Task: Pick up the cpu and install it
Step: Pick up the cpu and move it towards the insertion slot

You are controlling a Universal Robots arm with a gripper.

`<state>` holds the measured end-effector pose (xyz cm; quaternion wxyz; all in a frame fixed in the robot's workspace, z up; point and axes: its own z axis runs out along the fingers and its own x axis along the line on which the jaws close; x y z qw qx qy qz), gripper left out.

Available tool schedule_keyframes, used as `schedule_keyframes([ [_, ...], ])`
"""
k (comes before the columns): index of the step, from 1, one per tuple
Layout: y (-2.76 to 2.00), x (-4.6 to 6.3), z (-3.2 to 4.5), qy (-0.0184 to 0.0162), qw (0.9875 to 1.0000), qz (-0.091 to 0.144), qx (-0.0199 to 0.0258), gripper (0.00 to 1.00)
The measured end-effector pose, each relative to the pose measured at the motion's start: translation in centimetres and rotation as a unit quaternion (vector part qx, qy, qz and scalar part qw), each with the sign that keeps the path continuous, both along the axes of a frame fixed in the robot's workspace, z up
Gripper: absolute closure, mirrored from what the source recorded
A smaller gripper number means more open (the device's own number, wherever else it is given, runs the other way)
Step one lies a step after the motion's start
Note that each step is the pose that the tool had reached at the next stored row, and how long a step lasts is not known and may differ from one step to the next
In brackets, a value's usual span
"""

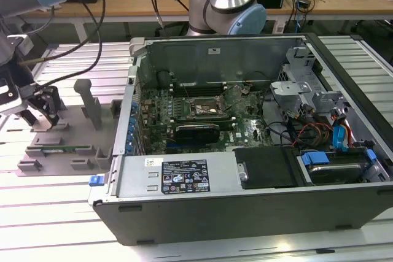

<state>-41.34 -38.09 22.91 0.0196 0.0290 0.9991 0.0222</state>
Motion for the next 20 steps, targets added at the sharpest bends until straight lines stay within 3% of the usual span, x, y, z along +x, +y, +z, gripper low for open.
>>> schedule_keyframes([
  [2, 0.01, 0.0, 1.04, 0.0000, 1.0000, 0.000, 0.0000, 0.46],
  [18, 0.05, 0.0, 6.48, 0.0000, 1.0000, 0.000, -0.0005, 0.46],
  [20, 0.06, 0.0, 7.64, 0.0000, 1.0000, 0.000, -0.0006, 0.46],
])
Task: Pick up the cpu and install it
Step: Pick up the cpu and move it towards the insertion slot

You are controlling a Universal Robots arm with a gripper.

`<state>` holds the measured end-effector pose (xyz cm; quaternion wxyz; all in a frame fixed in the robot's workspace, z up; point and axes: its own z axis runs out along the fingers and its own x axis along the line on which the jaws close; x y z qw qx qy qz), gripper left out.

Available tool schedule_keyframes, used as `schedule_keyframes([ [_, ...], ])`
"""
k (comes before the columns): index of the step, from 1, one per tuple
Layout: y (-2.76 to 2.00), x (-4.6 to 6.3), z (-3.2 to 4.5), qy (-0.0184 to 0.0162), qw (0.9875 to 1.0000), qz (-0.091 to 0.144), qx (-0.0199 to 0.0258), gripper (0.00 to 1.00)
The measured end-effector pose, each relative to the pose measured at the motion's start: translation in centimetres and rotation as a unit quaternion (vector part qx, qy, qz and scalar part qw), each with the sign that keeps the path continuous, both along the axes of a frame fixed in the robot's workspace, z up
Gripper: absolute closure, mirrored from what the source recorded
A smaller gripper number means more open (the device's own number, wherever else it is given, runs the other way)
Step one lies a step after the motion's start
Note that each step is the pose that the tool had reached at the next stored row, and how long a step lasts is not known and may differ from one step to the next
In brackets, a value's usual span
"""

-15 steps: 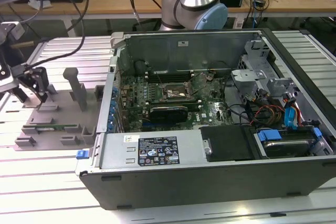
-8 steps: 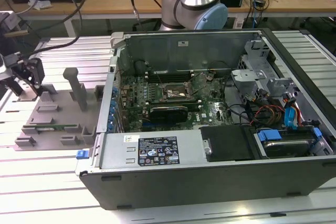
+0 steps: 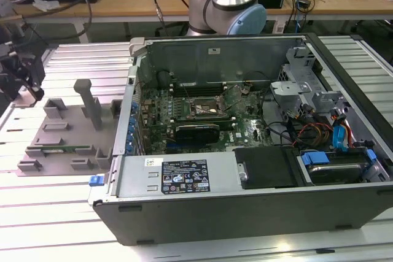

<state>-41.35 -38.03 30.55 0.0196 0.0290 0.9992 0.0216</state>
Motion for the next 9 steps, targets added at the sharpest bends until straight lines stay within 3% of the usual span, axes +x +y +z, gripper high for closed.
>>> schedule_keyframes([
  [5, 0.02, 0.0, 2.44, 0.0000, 1.0000, 0.000, -0.0004, 0.46],
  [9, 0.02, 0.0, 3.82, 0.0000, 1.0000, 0.000, -0.0004, 0.46],
])
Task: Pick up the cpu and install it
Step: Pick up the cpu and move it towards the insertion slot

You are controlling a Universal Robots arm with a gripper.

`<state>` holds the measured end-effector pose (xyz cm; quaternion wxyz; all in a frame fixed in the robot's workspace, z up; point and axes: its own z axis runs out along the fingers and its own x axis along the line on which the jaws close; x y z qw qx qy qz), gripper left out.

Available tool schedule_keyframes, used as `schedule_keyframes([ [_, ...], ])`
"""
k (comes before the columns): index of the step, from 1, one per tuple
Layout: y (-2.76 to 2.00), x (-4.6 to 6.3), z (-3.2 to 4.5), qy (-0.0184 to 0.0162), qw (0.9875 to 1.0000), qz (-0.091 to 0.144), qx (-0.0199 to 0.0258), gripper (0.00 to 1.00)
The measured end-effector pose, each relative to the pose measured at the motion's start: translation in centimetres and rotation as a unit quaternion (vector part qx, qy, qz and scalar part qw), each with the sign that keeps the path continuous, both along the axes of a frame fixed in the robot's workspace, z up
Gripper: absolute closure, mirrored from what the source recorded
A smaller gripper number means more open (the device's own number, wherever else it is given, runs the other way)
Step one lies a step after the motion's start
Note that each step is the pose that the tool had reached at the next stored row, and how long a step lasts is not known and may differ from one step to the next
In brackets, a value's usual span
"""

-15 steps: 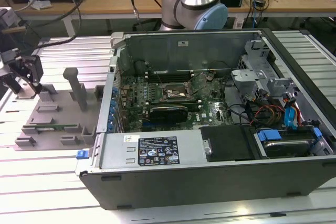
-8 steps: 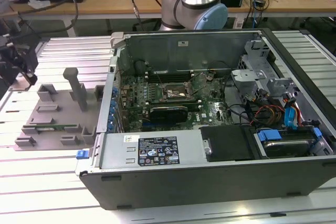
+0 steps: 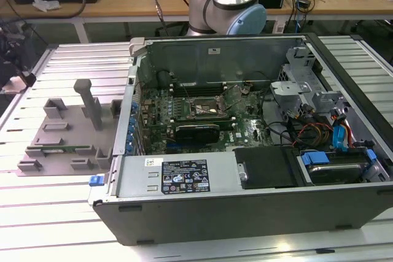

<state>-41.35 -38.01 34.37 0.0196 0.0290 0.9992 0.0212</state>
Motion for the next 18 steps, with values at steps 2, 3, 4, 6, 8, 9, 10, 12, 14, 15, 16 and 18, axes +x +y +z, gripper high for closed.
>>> schedule_keyframes([
  [2, 0.00, 0.0, 0.73, 0.0000, 1.0000, 0.000, 0.0000, 0.46],
  [3, 0.00, 0.0, 0.98, 0.0000, 1.0000, 0.000, 0.0000, 0.46],
  [4, 0.00, 0.0, 1.08, 0.0000, 1.0000, 0.000, 0.0000, 0.46],
  [6, 0.00, 0.0, 1.33, 0.0000, 1.0000, 0.000, 0.0000, 0.46],
  [8, 0.00, 0.0, 1.77, -0.0001, 1.0000, 0.000, 0.0000, 0.46],
  [9, 0.00, 0.0, 2.36, 0.0000, 1.0000, 0.000, 0.0000, 0.46],
  [10, 0.00, 0.0, 2.89, 0.0000, 1.0000, 0.000, -0.0001, 0.46],
  [12, 0.00, 0.0, 4.43, -0.0001, 1.0000, 0.000, 0.0000, 0.46],
  [14, 0.00, 0.0, 5.57, -0.0001, 1.0000, 0.000, 0.0000, 0.46],
  [15, 0.00, 0.0, 6.02, 0.0000, 1.0000, 0.000, 0.0000, 0.46],
  [16, 0.00, 0.0, 6.24, 0.0000, 1.0000, 0.000, 0.0000, 0.46],
  [18, 0.00, 0.0, 6.81, -0.0001, 1.0000, 0.000, 0.0000, 0.46],
])
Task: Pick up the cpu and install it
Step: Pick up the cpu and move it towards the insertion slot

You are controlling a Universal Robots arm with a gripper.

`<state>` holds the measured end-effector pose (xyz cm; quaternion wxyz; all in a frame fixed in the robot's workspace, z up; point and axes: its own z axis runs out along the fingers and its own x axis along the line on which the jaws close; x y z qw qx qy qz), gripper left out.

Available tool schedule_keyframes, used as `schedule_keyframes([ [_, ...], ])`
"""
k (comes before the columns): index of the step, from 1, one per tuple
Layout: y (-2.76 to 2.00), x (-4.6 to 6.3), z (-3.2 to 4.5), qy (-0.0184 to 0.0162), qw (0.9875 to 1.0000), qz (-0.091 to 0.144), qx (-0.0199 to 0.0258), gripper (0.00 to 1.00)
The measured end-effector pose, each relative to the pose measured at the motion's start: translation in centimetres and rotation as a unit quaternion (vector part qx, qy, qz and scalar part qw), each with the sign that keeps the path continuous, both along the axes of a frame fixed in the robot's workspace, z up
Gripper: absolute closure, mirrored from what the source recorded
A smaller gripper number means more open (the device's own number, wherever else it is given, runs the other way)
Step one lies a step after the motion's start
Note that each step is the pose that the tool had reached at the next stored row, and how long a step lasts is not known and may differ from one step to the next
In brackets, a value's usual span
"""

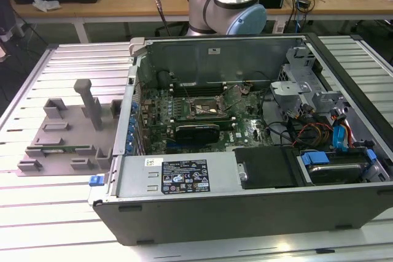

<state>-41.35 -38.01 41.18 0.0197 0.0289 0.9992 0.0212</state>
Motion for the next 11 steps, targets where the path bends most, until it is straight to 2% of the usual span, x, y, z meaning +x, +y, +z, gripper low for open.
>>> schedule_keyframes([
  [3, 0.00, 0.00, 0.59, 0.0001, 1.0000, 0.000, -0.0001, 0.46],
  [9, 0.00, 0.05, 0.67, 0.0002, 1.0000, 0.000, -0.0001, 0.46],
  [11, 0.00, 0.59, 0.66, 0.0001, 1.0000, 0.000, -0.0001, 0.46],
])
